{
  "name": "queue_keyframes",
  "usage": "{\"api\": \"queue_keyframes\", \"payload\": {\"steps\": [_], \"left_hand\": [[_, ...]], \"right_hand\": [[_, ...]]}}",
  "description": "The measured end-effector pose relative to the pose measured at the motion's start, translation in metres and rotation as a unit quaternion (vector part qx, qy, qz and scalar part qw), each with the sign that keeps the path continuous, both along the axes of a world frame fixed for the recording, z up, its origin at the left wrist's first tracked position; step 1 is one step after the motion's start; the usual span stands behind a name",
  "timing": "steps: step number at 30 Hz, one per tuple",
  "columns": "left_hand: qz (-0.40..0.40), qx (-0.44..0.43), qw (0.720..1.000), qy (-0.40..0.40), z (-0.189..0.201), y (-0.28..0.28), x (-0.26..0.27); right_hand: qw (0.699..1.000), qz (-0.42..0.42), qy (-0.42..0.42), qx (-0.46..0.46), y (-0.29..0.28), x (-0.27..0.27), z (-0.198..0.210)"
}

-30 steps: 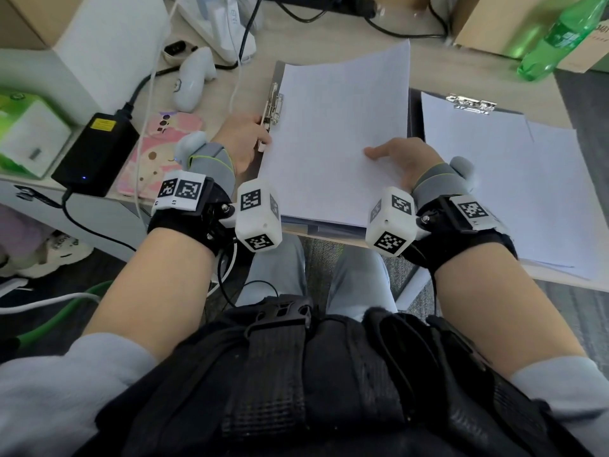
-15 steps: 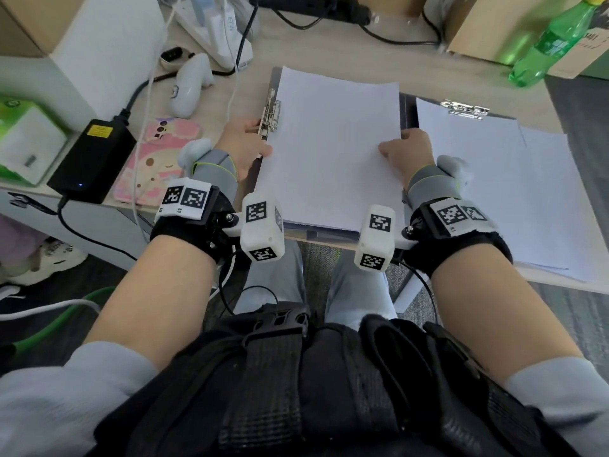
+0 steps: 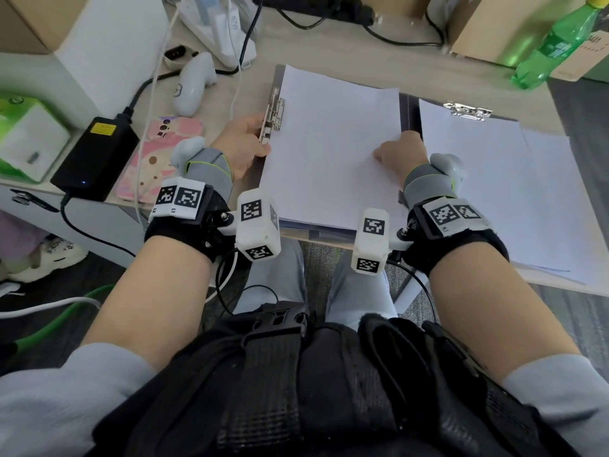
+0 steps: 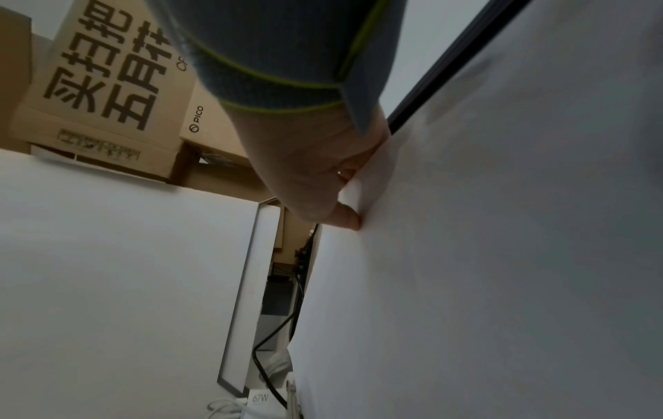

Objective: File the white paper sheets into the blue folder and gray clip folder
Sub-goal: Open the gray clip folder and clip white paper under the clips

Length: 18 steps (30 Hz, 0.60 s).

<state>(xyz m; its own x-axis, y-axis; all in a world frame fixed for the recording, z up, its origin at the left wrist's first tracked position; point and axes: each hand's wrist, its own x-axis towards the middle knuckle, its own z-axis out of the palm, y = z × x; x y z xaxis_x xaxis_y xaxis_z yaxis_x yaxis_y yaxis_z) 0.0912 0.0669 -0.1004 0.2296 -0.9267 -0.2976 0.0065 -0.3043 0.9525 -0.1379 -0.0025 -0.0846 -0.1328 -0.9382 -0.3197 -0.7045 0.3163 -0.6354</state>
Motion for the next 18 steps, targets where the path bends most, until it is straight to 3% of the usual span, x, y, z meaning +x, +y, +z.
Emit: {"api": "queue_keyframes", "payload": {"steps": [6,10,15,18], "left_hand": [[-0.002,0.0,1.0,-0.028,-0.001,-0.001,0.004],[-0.016,-0.002,0.999,-0.047,0.002,-0.003,0.004],[-0.048,0.017,0.997,-0.052,0.005,-0.006,0.009],[-0.063,0.028,0.996,-0.048,0.006,-0.009,0.014]], "right_hand": [[0.994,0.005,0.109,0.002,-0.001,0.021,-0.002],[0.978,0.095,0.184,-0.005,0.001,0.027,-0.002],[0.946,0.271,0.172,-0.04,-0.001,0.048,0.005],[0.941,0.313,0.127,-0.02,-0.001,0.061,0.004]]}}
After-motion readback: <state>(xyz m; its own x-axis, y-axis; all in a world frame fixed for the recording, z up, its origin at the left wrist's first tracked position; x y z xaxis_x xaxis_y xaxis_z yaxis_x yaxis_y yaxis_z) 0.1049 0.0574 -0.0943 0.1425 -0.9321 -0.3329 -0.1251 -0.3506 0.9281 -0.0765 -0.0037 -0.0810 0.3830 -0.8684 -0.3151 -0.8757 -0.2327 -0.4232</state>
